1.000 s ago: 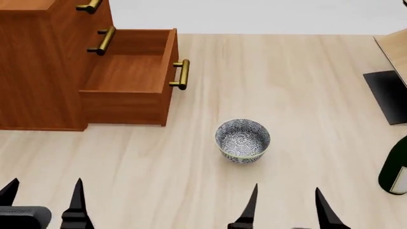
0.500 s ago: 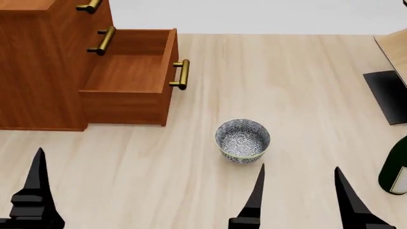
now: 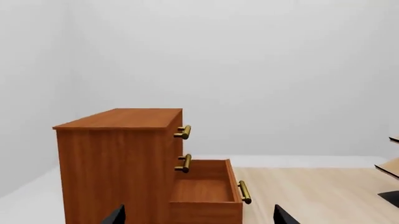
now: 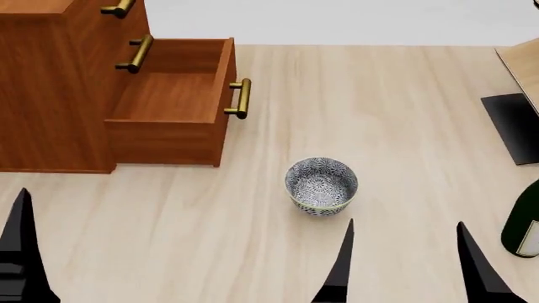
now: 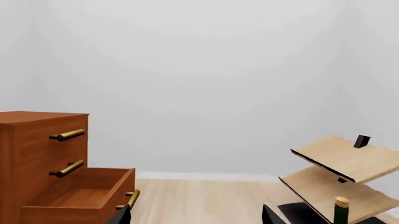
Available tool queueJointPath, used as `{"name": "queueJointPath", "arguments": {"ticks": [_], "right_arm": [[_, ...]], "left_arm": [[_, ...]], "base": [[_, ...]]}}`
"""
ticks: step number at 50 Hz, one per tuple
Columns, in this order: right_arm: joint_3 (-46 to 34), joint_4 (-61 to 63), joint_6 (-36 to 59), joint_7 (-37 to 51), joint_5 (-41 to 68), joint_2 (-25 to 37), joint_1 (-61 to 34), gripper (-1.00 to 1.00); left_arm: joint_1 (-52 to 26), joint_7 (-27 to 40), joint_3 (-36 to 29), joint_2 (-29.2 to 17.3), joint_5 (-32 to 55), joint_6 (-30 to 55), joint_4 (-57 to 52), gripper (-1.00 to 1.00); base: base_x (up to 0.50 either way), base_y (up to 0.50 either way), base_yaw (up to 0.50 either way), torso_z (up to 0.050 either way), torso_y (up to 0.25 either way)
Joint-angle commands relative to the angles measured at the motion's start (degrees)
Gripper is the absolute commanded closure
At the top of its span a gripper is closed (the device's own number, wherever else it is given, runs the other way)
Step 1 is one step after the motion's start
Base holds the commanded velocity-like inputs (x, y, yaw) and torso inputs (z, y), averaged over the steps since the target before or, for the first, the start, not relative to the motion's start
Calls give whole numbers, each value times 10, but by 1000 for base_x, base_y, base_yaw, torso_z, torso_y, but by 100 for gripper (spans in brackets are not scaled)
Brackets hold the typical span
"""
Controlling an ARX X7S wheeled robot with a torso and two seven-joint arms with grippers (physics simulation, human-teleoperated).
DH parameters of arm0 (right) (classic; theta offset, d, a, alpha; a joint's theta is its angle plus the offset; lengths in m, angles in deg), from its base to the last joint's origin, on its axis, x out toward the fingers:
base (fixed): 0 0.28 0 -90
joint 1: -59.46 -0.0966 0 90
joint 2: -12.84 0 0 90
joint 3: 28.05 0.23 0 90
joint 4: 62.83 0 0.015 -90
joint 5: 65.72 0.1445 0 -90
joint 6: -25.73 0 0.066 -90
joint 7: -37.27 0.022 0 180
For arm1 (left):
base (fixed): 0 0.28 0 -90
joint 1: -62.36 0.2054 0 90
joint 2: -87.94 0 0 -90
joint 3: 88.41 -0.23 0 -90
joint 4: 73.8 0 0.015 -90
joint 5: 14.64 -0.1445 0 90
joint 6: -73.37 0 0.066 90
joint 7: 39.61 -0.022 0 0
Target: Put the wine bottle in the bottom drawer of the cabinet.
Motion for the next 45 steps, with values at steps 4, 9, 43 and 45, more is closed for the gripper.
{"name": "queueJointPath", "arguments": {"ticks": [4,9,43,45], "right_arm": [[-8,-24,40,2,16,4,-77,-100],[-16,-74,28,-6,5,6,-112,-100],[-38,-80,-20,3,-24,18,-82,-100],[-38,-76,-19,3,-22,18,-81,-100]], "left_arm": [[-96,19,-91,-11,28,-50,63,-100],[-115,-6,-99,24,10,-43,112,-100],[-89,-4,-103,21,-22,-58,98,-100],[-88,-4,-102,19,-21,-59,96,-100]], "base": [[0,0,0,0,0],[0,0,0,0,0],[28,0,0,0,0],[160,0,0,0,0]]}}
